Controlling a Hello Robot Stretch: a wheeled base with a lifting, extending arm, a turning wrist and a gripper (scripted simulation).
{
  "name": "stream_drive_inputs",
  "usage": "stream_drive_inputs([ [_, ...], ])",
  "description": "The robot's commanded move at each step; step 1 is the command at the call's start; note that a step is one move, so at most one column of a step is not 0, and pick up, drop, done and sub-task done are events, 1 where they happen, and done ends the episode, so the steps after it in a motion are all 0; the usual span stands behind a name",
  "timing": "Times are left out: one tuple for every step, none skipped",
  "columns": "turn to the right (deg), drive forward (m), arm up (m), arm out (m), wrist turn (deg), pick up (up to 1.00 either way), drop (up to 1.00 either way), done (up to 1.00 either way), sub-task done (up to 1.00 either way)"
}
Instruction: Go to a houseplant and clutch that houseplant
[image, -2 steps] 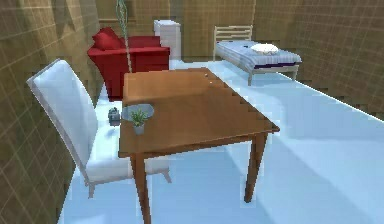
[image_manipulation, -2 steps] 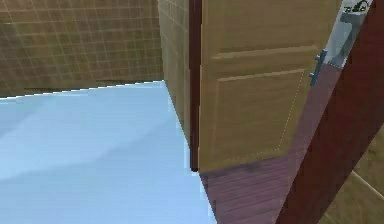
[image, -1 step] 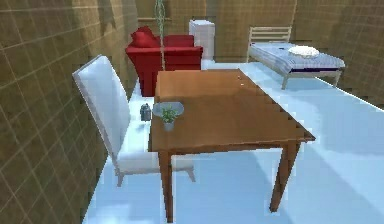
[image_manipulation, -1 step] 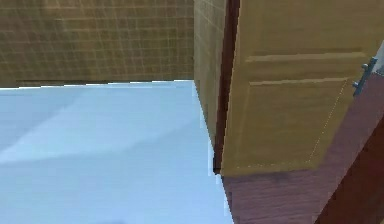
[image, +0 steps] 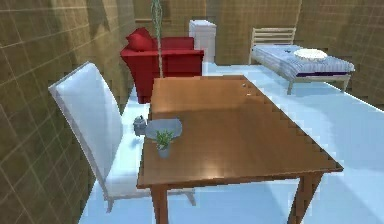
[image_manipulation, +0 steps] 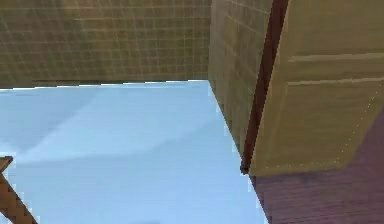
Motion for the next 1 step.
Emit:
stream_drive_inputs([
  [-45.0, 0.00, 0.00, 0.00, 0.0, 0.00, 0.00, 0.00, 0.00],
])
